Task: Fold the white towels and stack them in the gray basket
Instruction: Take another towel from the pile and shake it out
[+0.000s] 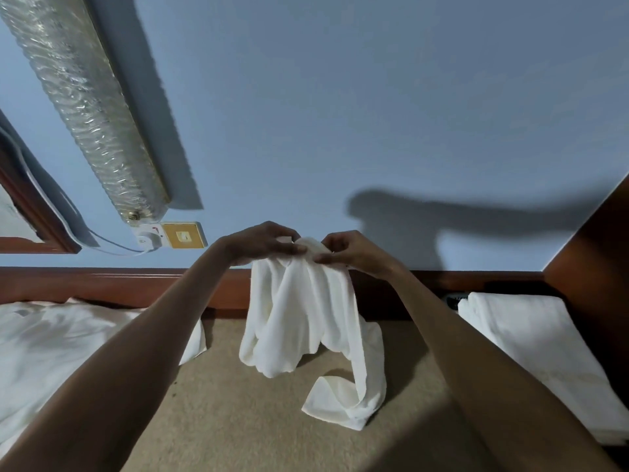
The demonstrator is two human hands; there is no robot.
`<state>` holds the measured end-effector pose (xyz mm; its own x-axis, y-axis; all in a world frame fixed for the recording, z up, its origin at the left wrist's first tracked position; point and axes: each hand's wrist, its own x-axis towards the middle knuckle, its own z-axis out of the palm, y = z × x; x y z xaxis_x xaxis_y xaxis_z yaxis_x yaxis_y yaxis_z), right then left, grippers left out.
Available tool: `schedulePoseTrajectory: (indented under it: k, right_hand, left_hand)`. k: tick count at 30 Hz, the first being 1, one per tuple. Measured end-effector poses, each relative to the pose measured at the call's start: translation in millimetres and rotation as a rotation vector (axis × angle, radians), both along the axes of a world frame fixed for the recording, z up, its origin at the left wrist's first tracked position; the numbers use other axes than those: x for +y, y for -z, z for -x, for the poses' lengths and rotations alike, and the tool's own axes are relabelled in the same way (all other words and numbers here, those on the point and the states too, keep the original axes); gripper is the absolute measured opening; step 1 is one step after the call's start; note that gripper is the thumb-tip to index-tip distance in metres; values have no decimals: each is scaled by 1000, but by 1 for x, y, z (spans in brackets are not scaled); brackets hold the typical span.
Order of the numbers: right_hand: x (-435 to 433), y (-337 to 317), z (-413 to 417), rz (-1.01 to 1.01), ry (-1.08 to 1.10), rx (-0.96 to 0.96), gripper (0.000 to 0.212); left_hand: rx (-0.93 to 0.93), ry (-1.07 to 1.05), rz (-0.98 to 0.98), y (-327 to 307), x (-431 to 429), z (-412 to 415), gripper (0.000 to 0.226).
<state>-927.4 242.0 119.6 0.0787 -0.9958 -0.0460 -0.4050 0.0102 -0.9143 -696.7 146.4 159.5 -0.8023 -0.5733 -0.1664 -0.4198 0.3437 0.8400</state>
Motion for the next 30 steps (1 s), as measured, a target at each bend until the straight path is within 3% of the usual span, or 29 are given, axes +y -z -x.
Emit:
schedulePoseTrajectory:
  k: [3,7,12,16,18,20,21,24,26,28,30]
  right_hand:
    - [5,28,2,-37,-8,44,18]
    - [6,80,-2,-182,72,93,38]
    - [7,122,-1,-327,32,270,45]
    - [11,117,4,-227,138,173,48]
    - [11,100,5,-129,151,142,41]
    - [9,79,3,-67,131,114,35]
    - [7,66,1,-54,110,105,35]
    - [4,25,-9,26,-3,132,48]
    - [4,-2,-15,68,-62,140,57]
    - [4,-24,-17,99,-71,131,59]
    - [6,-38,-13,115,-51,121,61]
  left_hand:
    - [55,-40,22,-2,2,-1,24]
    - [128,-127,-18,-2,5,-13,32]
    - [123,-311,3,8,6,-36,26]
    - [93,-505,84,30,0,-54,32]
    - [-46,-543,191,45,-5,-62,29]
    - [-206,-530,222,58,-6,-64,30]
    - [-242,-502,200,64,-6,-63,43]
    - [-236,-294,155,69,2,-46,78]
    - [-186,-129,70,61,11,-28,83]
    - [-95,-49,-71,43,21,-13,63]
    - [-14,-3,-149,22,27,-5,20]
